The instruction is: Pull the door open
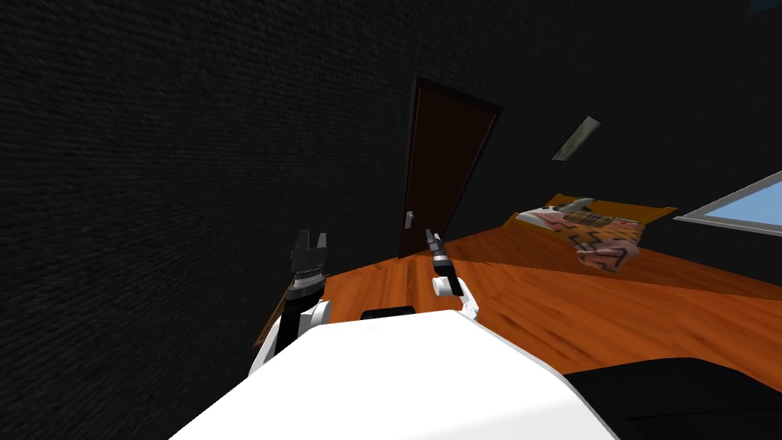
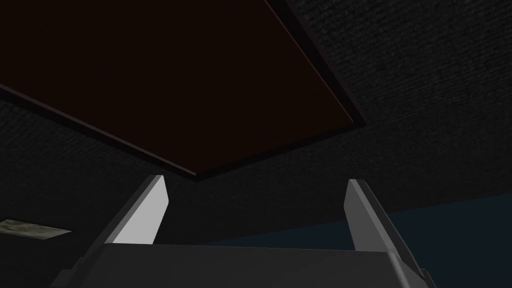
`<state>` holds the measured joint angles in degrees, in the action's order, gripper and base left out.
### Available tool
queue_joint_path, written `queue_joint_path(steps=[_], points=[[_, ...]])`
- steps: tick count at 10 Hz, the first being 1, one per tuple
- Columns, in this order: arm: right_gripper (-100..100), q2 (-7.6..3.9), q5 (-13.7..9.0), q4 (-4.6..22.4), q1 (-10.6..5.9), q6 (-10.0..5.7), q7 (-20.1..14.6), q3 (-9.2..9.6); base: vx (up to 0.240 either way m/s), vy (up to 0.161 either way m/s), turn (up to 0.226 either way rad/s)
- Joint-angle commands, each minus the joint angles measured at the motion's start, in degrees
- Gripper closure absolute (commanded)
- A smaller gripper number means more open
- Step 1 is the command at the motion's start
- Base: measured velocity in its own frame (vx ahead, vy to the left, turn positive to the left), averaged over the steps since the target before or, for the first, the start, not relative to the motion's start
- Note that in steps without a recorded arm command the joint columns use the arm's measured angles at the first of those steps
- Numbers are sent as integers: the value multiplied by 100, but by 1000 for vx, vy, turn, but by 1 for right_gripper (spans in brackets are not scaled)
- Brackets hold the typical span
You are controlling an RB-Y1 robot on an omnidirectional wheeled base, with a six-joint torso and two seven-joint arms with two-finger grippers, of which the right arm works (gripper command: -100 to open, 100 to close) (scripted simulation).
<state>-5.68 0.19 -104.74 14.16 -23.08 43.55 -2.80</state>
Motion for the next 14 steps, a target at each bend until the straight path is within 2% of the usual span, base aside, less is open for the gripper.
queue_joint_path(steps=[1,14], points=[[-100,0,-38,197,-99,37,286,11,81,-93,90],[-100,-32,-365,1780,-922,286,2331,42,76,-93,96]])
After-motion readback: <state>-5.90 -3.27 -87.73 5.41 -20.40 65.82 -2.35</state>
